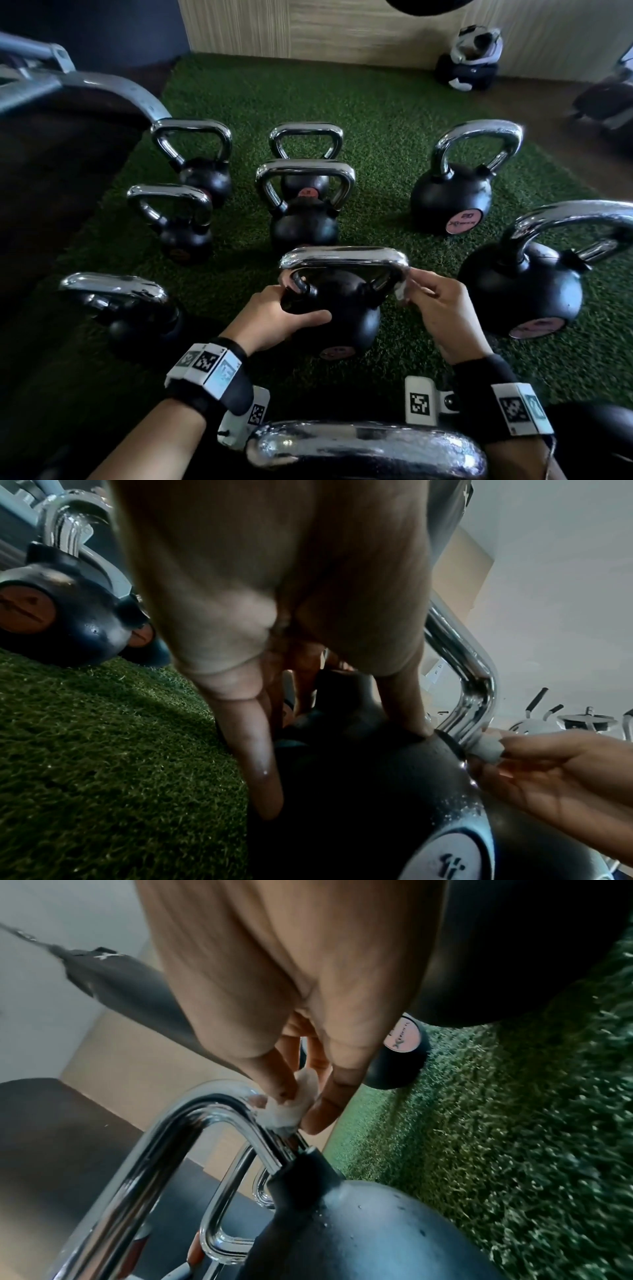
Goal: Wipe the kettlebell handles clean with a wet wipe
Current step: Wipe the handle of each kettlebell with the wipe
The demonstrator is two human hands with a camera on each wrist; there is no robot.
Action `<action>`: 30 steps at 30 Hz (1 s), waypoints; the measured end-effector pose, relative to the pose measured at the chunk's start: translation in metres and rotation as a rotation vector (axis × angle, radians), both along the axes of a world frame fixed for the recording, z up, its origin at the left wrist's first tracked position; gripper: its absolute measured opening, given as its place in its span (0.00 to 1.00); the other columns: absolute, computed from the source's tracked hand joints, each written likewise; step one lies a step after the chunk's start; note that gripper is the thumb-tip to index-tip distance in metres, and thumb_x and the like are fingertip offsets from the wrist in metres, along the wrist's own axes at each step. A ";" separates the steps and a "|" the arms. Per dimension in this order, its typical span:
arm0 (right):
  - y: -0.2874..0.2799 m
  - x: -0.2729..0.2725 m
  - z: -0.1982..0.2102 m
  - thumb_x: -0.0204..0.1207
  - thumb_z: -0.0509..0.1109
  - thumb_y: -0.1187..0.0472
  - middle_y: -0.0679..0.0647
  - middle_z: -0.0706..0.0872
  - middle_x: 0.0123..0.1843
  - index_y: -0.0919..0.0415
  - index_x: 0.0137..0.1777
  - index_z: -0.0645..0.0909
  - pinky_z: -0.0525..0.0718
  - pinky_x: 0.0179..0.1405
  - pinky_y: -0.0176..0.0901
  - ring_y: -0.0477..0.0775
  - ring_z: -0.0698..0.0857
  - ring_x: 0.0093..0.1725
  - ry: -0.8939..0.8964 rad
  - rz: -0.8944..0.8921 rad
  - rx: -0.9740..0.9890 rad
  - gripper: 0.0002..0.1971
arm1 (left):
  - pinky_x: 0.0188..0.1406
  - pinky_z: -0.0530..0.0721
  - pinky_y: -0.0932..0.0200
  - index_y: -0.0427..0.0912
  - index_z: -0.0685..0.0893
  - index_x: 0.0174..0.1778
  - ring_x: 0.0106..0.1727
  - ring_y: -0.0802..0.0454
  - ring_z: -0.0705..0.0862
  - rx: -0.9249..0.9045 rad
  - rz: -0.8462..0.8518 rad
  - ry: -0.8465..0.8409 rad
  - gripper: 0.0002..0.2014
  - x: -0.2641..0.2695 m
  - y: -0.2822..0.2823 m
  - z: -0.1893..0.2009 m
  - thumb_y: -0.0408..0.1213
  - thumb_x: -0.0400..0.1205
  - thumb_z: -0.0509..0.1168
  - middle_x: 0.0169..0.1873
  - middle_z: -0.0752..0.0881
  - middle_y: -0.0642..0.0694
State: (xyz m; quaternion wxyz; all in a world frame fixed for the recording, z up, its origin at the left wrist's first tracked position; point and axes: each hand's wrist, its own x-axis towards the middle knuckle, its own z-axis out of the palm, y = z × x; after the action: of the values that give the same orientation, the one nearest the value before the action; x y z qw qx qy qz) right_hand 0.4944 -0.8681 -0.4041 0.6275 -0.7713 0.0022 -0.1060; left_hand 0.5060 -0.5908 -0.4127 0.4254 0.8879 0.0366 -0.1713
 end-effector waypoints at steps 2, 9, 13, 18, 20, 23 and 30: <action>0.001 0.000 -0.004 0.81 0.76 0.66 0.58 0.96 0.49 0.43 0.50 0.95 0.90 0.51 0.40 0.47 0.90 0.45 0.034 0.005 0.094 0.14 | 0.60 0.81 0.63 0.58 0.83 0.60 0.58 0.58 0.85 0.011 -0.014 -0.016 0.33 -0.002 -0.001 0.004 0.69 0.64 0.80 0.59 0.86 0.56; 0.002 0.002 -0.012 0.82 0.72 0.71 0.56 0.96 0.45 0.64 0.50 0.93 0.90 0.43 0.35 0.51 0.91 0.45 0.218 0.092 0.143 0.08 | 0.61 0.76 0.64 0.57 0.86 0.65 0.60 0.57 0.83 0.019 -0.013 -0.027 0.32 -0.006 -0.002 0.007 0.66 0.67 0.80 0.54 0.83 0.59; -0.017 -0.007 0.006 0.78 0.79 0.67 0.52 0.96 0.41 0.51 0.49 0.93 0.90 0.39 0.34 0.51 0.94 0.41 0.196 0.027 -0.065 0.08 | 0.61 0.86 0.59 0.59 0.91 0.56 0.55 0.58 0.90 0.108 -0.129 -0.057 0.18 0.005 0.018 0.017 0.52 0.71 0.83 0.53 0.92 0.58; -0.032 -0.024 0.051 0.74 0.80 0.69 0.53 0.96 0.44 0.57 0.54 0.94 0.92 0.41 0.39 0.54 0.94 0.41 0.006 -0.051 -0.099 0.11 | 0.57 0.85 0.74 0.59 0.88 0.68 0.48 0.71 0.91 -0.031 0.029 -0.466 0.24 0.007 0.036 0.066 0.28 0.81 0.74 0.54 0.93 0.60; -0.023 -0.027 0.070 0.73 0.81 0.68 0.52 0.95 0.49 0.57 0.53 0.94 0.92 0.47 0.42 0.55 0.94 0.45 -0.104 0.011 -0.122 0.11 | 0.55 0.85 0.76 0.58 0.89 0.66 0.51 0.71 0.90 -0.102 -0.011 -0.605 0.17 -0.004 0.026 0.096 0.36 0.83 0.73 0.52 0.93 0.63; -0.004 -0.027 0.099 0.73 0.82 0.66 0.52 0.94 0.52 0.60 0.54 0.94 0.91 0.53 0.48 0.57 0.94 0.50 -0.228 0.135 -0.185 0.10 | 0.60 0.90 0.56 0.51 0.91 0.65 0.56 0.56 0.93 -0.371 -0.120 -0.496 0.12 -0.013 0.005 0.126 0.42 0.86 0.69 0.53 0.94 0.54; 0.035 -0.009 0.131 0.71 0.85 0.60 0.48 0.93 0.45 0.51 0.47 0.94 0.91 0.46 0.49 0.50 0.91 0.43 -0.406 0.228 -0.384 0.07 | 0.53 0.92 0.58 0.44 0.90 0.63 0.52 0.51 0.94 -0.695 -0.232 -0.105 0.16 -0.003 -0.020 0.145 0.44 0.84 0.64 0.50 0.95 0.44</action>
State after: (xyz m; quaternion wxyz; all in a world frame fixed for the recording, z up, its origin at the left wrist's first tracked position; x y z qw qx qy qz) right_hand 0.4852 -0.8332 -0.2732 0.4655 -0.8344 -0.2299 -0.1852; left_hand 0.5033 -0.6106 -0.2678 0.6805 0.6963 -0.1467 -0.1748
